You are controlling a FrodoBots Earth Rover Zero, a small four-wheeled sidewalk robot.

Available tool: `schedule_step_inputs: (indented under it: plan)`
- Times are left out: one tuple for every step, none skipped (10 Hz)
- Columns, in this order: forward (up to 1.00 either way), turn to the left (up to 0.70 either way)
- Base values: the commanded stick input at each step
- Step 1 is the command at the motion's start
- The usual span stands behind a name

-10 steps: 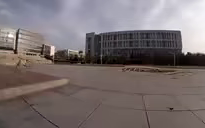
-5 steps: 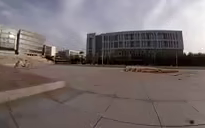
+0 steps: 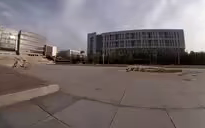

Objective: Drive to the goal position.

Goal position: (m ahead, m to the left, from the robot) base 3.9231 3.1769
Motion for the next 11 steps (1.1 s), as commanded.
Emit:
schedule_step_inputs:
  plan:
    - [0.70,0.00]
    - [0.70,0.00]
    - [0.70,0.00]
    - [0.70,0.00]
    - [0.70,0.00]
    - [0.70,0.00]
    - [0.70,0.00]
    - [0.70,0.00]
    - [0.70,0.00]
    - [0.70,0.00]
    - [0.70,0.01]
